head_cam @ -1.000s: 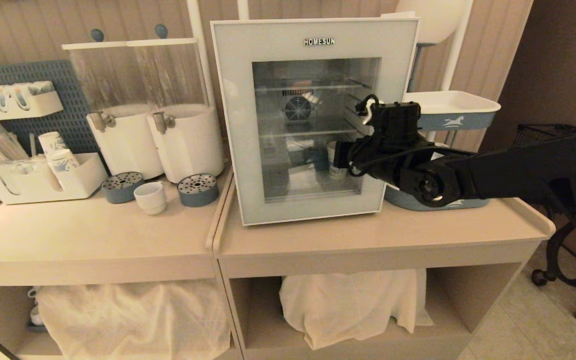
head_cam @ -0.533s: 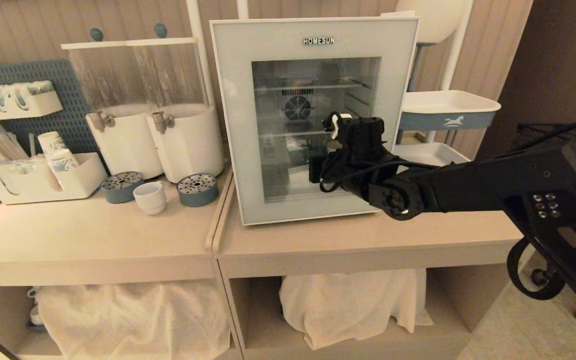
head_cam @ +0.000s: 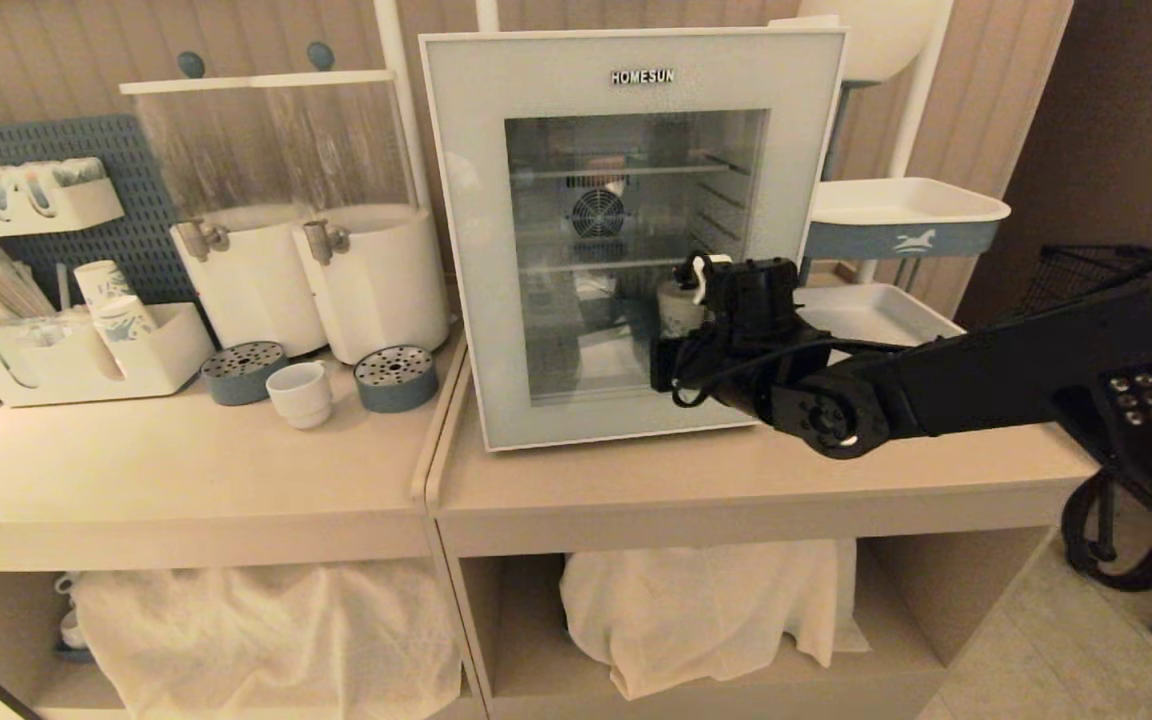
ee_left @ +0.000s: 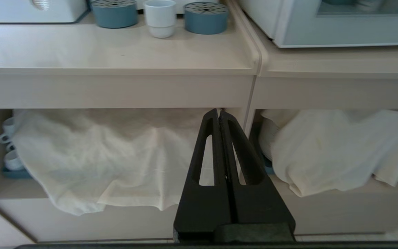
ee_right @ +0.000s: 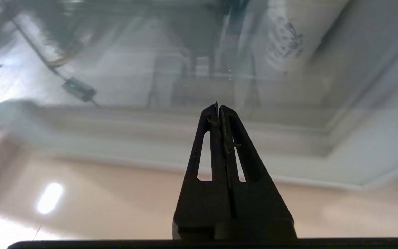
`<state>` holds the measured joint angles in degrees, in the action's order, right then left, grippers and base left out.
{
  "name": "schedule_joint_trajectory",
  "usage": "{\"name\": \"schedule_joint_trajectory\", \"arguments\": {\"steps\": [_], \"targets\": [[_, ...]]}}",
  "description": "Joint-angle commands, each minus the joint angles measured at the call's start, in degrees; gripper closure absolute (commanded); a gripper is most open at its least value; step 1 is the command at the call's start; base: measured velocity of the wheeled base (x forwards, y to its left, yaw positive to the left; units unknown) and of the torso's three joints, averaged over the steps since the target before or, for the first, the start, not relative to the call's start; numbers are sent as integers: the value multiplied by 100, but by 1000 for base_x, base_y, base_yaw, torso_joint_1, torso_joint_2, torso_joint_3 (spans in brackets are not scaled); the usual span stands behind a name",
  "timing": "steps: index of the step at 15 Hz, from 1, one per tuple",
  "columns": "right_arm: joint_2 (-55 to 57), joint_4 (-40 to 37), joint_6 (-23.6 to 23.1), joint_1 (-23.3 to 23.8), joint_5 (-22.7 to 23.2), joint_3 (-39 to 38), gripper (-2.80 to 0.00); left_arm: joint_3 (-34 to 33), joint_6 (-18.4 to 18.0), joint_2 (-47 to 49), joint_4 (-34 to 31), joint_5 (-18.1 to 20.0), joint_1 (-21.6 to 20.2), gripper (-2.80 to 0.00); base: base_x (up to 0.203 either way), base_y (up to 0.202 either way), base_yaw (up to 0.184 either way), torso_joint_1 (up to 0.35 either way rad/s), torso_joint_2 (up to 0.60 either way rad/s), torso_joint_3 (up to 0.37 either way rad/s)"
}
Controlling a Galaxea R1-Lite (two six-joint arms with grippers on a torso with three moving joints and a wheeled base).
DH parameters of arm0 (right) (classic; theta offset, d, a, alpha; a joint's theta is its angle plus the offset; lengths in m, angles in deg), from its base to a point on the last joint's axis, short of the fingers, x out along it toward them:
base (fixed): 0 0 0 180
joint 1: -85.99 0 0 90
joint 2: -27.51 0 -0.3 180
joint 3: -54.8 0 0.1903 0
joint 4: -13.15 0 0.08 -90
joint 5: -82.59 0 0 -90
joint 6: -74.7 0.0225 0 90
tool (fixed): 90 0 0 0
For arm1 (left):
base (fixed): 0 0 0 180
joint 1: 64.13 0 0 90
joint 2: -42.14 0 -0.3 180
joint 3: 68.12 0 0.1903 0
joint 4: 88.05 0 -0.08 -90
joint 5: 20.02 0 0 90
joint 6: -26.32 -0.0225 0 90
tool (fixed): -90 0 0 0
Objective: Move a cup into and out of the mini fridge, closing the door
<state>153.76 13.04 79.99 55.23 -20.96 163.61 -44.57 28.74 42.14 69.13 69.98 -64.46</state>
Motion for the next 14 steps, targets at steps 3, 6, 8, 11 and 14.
{"name": "schedule_joint_trajectory", "arguments": {"steps": [3,6,8,11,14], "targets": [[-1397,265,-31,-72,70,-1513,0,-1,4,9,7,0,-2,0,0,0,0,0,0,0],[-1783,380,-39,-124,99,-1995,0,-1,4,9,7,0,-2,0,0,0,0,0,0,0],[-2647,400,-40,-132,99,-2689,0,-1,12,9,7,0,-2,0,0,0,0,0,0,0],[-4721,203,-38,-68,-188,-3716,0,-1,12,9,24,0,-2,0,0,0,0,0,0,0],[-6598,-649,-4,187,-1171,-4329,0,-1,12,9,24,0,-2,0,0,0,0,0,0,0]]}}
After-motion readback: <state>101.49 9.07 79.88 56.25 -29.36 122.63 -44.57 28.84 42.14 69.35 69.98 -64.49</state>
